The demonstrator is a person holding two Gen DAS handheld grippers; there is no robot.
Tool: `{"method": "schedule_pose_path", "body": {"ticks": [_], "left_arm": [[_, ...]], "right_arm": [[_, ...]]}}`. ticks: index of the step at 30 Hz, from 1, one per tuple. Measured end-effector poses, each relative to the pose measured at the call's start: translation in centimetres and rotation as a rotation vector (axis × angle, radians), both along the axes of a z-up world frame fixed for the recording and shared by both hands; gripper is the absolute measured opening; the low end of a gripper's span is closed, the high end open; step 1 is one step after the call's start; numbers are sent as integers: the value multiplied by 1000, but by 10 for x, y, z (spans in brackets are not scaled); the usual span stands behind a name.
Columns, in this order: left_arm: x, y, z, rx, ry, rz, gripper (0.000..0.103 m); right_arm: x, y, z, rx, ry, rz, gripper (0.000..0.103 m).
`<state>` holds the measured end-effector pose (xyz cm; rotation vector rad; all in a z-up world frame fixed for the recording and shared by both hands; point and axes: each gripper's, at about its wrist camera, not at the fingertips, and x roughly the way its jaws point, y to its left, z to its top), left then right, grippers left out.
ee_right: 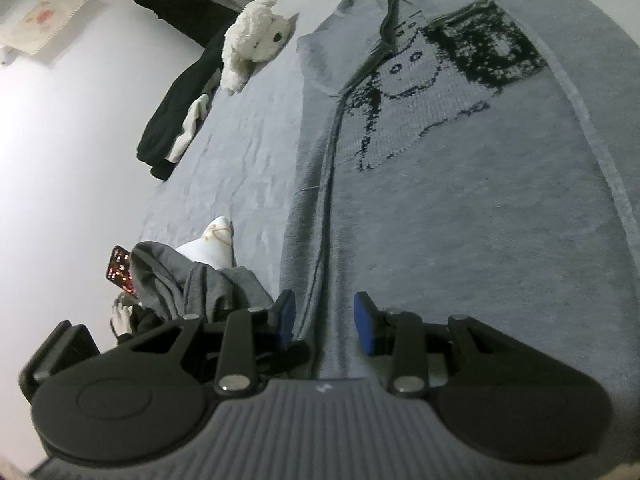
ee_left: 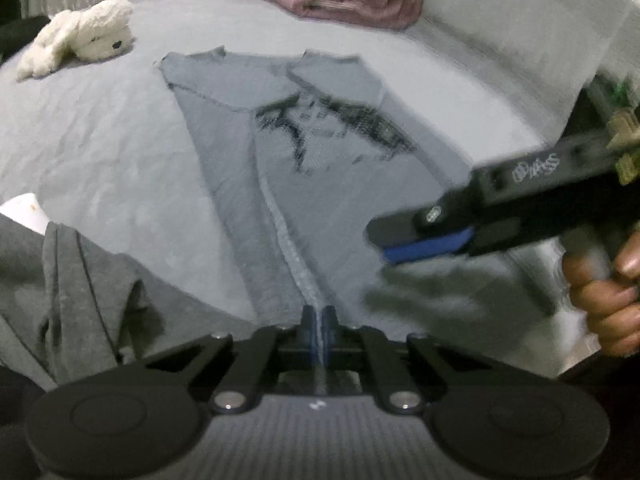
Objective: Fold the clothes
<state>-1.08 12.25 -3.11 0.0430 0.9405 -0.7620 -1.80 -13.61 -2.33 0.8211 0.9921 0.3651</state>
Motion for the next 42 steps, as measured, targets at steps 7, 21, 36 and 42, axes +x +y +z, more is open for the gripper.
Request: {"method": "schedule_pose_path", "body": {"ticks": [7, 21, 36, 42], "left_arm": [[4, 22, 15, -203, 60, -2, 3], [20, 6, -3, -280, 190, -3, 3], [24, -21, -25, -189, 276, -108, 5], [37, -9, -17, -215, 152, 10, 5]], "right_arm": [[-1, 10, -13, 62, 37, 70, 25], [-43, 36, -38, 162, 146, 334, 25], [-64, -21, 4, 150, 18, 395, 39], [-42, -40, 4, 150, 1, 254, 39]]}}
